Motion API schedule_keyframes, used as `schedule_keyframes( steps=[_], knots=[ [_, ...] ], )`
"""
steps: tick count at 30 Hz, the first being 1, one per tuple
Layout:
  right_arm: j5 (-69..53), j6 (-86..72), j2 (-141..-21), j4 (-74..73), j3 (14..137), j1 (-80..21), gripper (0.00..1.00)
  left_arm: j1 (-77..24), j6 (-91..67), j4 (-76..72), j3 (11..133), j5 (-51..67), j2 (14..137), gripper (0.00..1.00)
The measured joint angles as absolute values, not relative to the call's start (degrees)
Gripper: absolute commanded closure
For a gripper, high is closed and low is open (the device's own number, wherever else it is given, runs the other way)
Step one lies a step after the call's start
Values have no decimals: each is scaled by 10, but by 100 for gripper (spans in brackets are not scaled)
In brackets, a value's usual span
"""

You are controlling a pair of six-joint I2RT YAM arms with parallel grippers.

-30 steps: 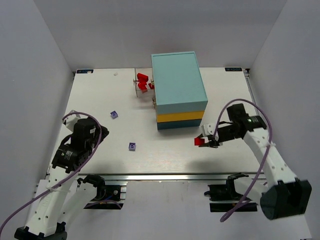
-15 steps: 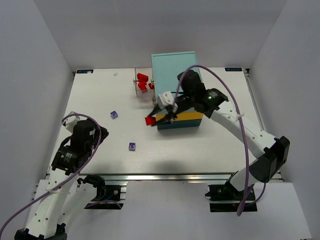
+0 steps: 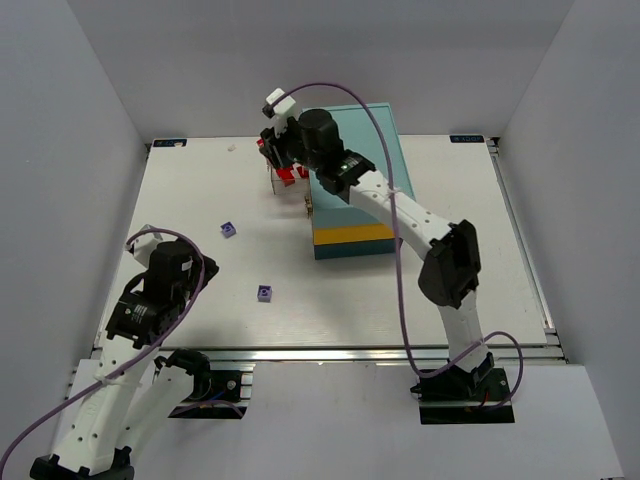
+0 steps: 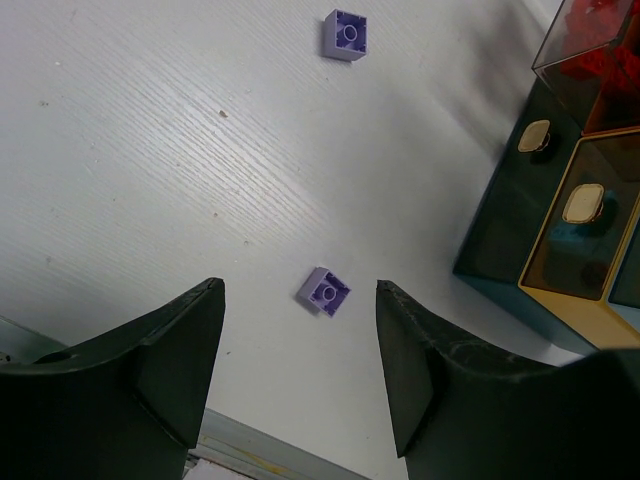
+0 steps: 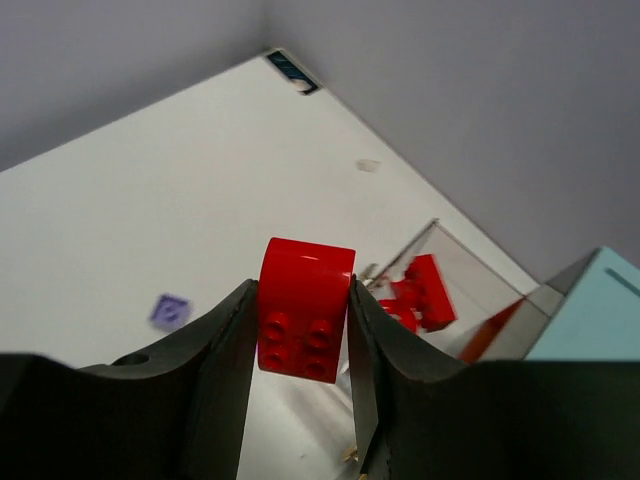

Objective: Sort the legos into containers by color

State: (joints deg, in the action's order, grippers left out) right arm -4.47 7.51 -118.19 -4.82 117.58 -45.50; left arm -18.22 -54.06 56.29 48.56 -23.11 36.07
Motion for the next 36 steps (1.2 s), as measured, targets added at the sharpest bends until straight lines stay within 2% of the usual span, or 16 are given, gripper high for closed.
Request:
schedule_keyframes(
  steps=[4, 13, 19, 23, 26, 29, 33, 35, 36],
  knots=[
    [59, 89, -1237, 0, 1192, -455, 100, -182, -541, 561, 483, -231, 361, 28],
    [165, 167, -1321, 123, 1235, -455, 99, -182, -544, 552, 472, -225, 364, 28],
    [186, 199, -1345, 142, 1237, -452, 76, -182, -545, 552, 472, -220, 367, 28],
    [194, 202, -1346, 145, 1237, -448, 52, -182, -545, 547, 471, -217, 368, 28],
    [195, 200, -1346, 149, 1236, -443, 44, -182, -545, 541, 471, -215, 374, 28],
    [194, 199, -1346, 152, 1230, -436, 41, -182, -544, 533, 471, -213, 384, 28],
    [193, 196, -1346, 152, 1221, -431, 42, -182, -544, 524, 471, -207, 395, 28],
    [193, 191, -1346, 151, 1219, -429, 54, -182, -543, 518, 471, -204, 398, 33],
    [190, 186, -1343, 151, 1215, -428, 59, -182, -542, 513, 471, -203, 400, 40]
  ],
)
